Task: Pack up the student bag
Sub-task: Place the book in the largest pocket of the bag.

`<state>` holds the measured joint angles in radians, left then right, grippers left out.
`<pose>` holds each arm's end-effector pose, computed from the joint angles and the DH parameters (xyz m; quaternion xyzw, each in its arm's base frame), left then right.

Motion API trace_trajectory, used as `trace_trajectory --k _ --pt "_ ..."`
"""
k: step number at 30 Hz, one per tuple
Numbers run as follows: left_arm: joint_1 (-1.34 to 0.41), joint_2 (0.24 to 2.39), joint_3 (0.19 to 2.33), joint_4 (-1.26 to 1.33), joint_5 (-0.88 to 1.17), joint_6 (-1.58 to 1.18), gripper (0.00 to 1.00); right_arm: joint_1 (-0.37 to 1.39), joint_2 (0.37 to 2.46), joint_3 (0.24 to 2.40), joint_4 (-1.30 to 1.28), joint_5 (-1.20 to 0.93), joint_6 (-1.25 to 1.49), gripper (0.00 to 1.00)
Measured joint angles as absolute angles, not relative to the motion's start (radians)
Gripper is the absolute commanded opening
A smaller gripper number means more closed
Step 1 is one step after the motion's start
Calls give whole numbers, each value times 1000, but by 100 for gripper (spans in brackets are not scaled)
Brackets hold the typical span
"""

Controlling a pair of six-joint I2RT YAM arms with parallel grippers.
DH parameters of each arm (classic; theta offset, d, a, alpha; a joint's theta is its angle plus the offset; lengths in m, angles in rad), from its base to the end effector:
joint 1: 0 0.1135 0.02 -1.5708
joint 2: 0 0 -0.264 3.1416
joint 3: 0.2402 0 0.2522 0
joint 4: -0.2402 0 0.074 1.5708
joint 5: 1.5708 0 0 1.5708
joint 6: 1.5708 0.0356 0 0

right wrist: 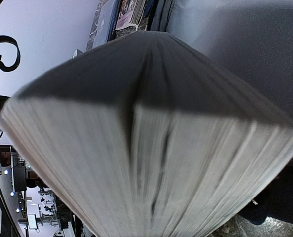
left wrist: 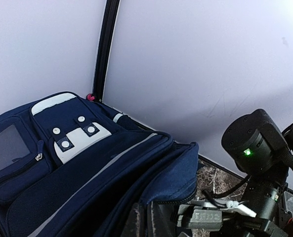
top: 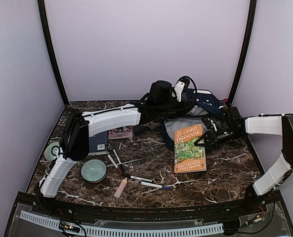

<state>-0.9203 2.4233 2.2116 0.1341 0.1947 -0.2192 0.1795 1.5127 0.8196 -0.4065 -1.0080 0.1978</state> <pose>0.3454 -0.4653 0.2860 0.3129 0.6634 -0.4247 0.5307 0.2639 0.0785 0.1838 -0.1049 0.8525 0.4996 0.1127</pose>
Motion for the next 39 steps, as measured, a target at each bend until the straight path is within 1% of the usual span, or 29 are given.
trace_trajectory --k 10,14,18,29,32,36,37,39 --pt "-948 2414 2212 130 158 -207 0 198 1609 816 -213 -1047 371 0" --pt "-971 2387 2212 110 150 -173 0 198 1709 841 -193 -1076 407 0" --pt "-991 2348 2201 102 135 -142 0 189 1741 856 -155 -1081 464 0" --pt "-1002 2215 2022 104 112 -104 0 123 1786 887 101 -1071 677 0" --pt "-1003 2193 1985 107 108 -93 0 110 1818 902 164 -1061 718 0" --pt "-1003 2177 1951 115 106 -89 0 90 1897 976 204 -1037 740 0" --pt "-1005 2176 1946 115 107 -89 0 83 1922 1007 203 -1028 741 1" --pt "-1008 2176 1939 118 107 -89 0 76 1954 1044 200 -1014 739 13"
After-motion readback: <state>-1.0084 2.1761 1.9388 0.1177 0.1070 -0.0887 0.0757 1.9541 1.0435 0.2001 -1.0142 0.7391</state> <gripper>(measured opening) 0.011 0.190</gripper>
